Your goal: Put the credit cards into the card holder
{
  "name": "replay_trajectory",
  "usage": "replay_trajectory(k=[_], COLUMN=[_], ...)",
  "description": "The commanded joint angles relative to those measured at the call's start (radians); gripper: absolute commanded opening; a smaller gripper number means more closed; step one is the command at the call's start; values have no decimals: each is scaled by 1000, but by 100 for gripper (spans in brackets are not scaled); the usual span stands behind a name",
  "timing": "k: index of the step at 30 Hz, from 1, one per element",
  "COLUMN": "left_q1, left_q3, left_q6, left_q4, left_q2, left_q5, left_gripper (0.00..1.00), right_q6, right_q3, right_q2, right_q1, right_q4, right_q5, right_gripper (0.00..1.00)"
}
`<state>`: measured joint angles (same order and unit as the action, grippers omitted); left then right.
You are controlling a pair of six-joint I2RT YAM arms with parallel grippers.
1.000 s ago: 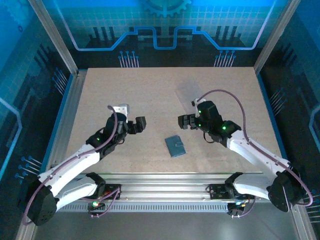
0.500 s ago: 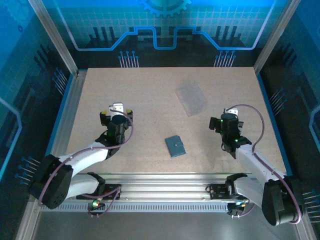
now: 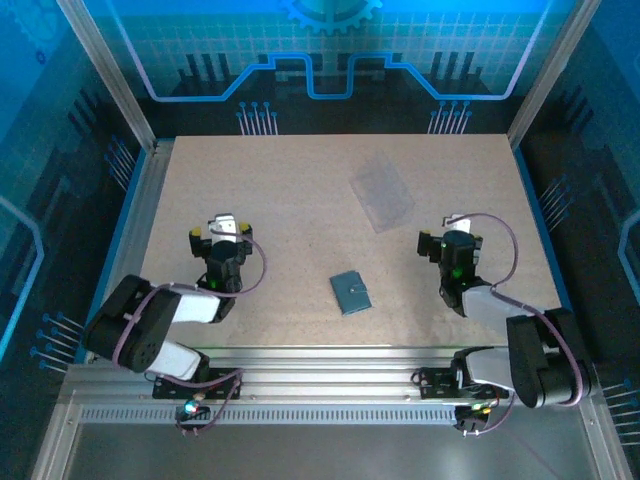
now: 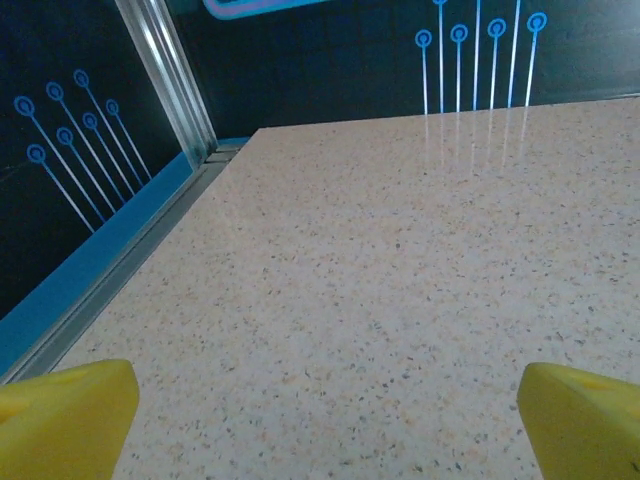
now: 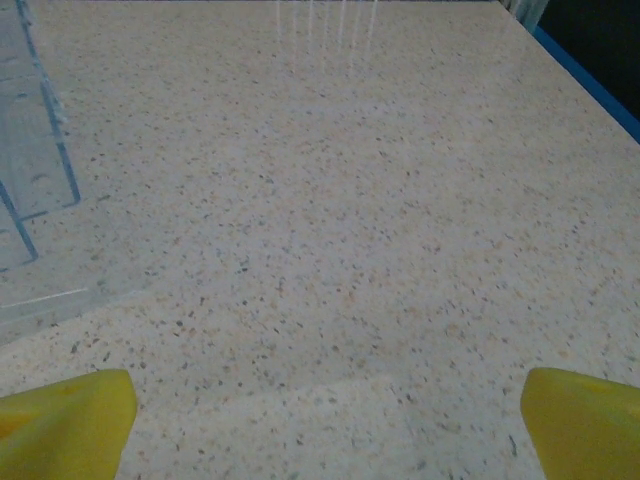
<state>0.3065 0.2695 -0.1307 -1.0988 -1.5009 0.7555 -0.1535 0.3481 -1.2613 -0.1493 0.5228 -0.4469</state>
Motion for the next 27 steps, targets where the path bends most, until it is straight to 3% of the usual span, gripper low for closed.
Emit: replay_trajectory(k=[1,6,8,11,14,17,20,21,23,27], left_q1=[-19,-20,-28,-55,-87,-115,-198,-208,-227,-251], left_q3=[-27,-21,-38,-44,-31,-37,-28,-9,32,70], left_q6=[-58,-60,-46,-16,1,26,91,82,127,144], left_q4=[-302,-276,-297,-268,-174,-158,-114,-151,32,90], left_q2=[-103,-97,-94,-74,-47,-36,-70,-103,-43,-52], left_q5=[29,-6,-19,-65,-198,-263,-427,-416,-442,-460], left_gripper=[99,99,99,99,99,99,99,99,99,99], right_q6=[68,100,113,129,123,126,152,153,148,112], right_q3=[15,6,58,54,54,59,54,51,54,62], right_q2=[-23,-144,-167,-222,-239,-242,-240,-240,-242,-240], right_q1=[13,23,34,34,39,45,37,34,35,65], right_q4=[134,299,215,276,285,282,287,296,290,270], right_q5=[47,55,121,157,158,179,209,206,197,207], right_gripper=[100,100,100,100,100,100,100,100,100,100])
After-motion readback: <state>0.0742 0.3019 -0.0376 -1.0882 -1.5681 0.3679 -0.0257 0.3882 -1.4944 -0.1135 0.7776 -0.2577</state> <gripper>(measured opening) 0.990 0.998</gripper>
